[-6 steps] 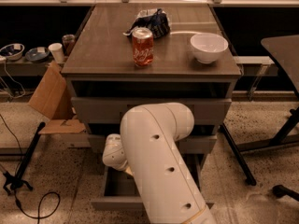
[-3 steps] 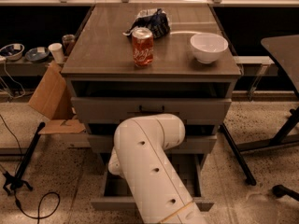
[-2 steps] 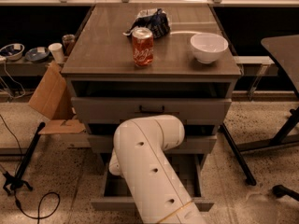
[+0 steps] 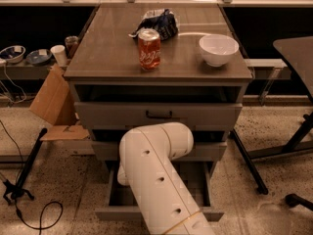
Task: Pick orange can from bottom drawer and place on counter
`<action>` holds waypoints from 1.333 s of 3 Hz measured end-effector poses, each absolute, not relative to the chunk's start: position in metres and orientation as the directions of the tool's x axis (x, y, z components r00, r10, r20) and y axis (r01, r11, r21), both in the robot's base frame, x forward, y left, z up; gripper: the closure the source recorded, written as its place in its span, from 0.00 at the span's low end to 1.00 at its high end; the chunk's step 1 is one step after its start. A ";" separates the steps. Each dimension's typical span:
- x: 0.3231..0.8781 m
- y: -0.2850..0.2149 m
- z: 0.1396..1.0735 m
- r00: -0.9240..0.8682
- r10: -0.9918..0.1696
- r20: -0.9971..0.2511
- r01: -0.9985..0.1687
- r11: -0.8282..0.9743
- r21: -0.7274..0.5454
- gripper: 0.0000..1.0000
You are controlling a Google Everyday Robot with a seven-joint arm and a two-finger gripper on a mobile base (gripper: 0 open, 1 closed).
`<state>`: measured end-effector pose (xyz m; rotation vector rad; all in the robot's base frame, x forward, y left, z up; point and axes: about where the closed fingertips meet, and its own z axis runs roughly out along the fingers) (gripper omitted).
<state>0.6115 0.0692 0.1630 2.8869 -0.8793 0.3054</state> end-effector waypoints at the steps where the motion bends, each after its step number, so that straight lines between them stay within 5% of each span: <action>1: 0.612 0.057 0.153 0.797 -0.557 0.233 -0.582 -0.811 0.054 0.00; 4: 0.625 0.020 0.117 0.644 -0.717 0.268 -0.729 -0.681 -0.071 0.00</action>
Offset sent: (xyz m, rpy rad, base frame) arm 0.0067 -0.0346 -0.0418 0.0154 -0.0503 -0.1248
